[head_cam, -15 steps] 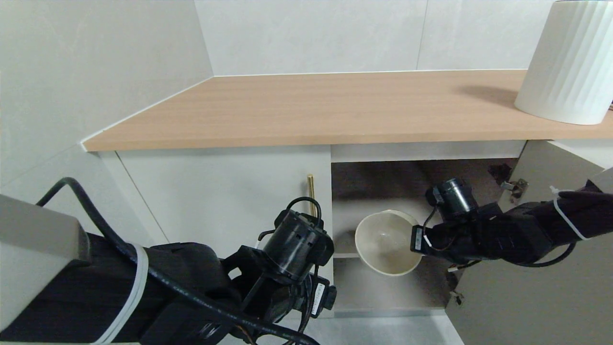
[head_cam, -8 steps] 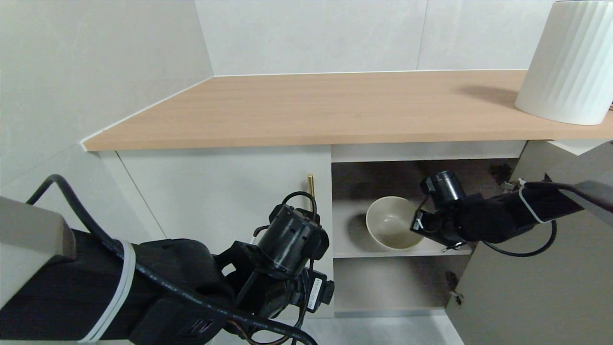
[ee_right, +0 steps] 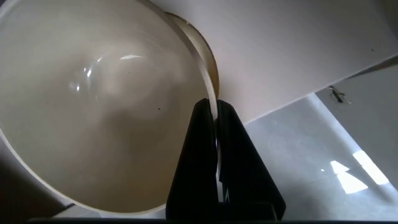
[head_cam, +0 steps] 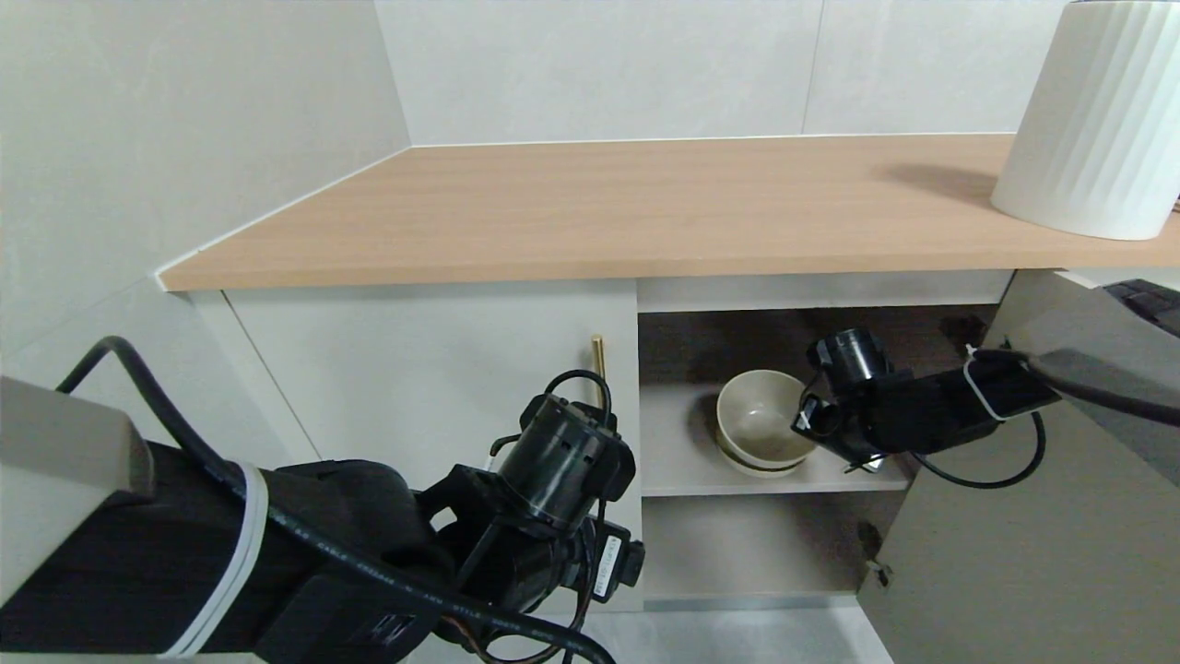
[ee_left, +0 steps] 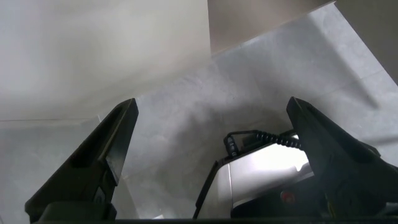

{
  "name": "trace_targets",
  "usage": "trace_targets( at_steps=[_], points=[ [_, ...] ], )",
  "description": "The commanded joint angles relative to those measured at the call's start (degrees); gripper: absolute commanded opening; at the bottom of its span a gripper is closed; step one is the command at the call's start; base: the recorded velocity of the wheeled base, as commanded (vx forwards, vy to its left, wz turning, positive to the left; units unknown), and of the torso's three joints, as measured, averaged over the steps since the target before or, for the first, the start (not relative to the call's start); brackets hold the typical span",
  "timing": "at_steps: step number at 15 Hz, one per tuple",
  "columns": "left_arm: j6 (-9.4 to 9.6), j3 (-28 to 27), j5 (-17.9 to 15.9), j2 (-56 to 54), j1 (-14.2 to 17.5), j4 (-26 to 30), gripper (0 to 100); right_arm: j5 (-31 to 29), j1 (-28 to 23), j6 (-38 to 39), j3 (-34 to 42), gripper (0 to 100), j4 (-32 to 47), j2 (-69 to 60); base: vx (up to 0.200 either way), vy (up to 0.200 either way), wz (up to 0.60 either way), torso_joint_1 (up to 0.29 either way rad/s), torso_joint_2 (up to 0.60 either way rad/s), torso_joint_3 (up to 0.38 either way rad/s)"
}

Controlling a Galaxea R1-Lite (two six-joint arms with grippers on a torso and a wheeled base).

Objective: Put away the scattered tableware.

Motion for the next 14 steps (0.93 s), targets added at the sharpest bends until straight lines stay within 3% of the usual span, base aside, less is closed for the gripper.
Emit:
trace_targets(
  at_steps=[1, 8, 9, 14],
  points=[
    [-0.02, 0.0, 0.0, 0.2, 0.0, 0.0, 100, 0.0, 0.0, 0.0, -1.2, 0, -0.1, 1.3, 0.0, 0.0, 0.0, 0.0, 0.0, 0.0],
    [-0.02, 0.0, 0.0, 0.5, 0.0, 0.0, 100, 0.4, 0.1, 0.0, -1.9, 0, 0.0, 1.7, 0.0, 0.0, 0.0, 0.0, 0.0, 0.0],
    [-0.02, -0.1, 0.0, 0.5, 0.0, 0.0, 100, 0.4, 0.1, 0.0, -1.9, 100, 0.0, 1.7, 0.0, 0.0, 0.0, 0.0, 0.0, 0.0],
    [-0.02, -0.1, 0.0, 0.6, 0.4, 0.0, 100, 0.6, 0.6, -0.2, -1.3, 100, 0.4, 1.0, 0.0, 0.0, 0.0, 0.0, 0.0, 0.0]
  ],
)
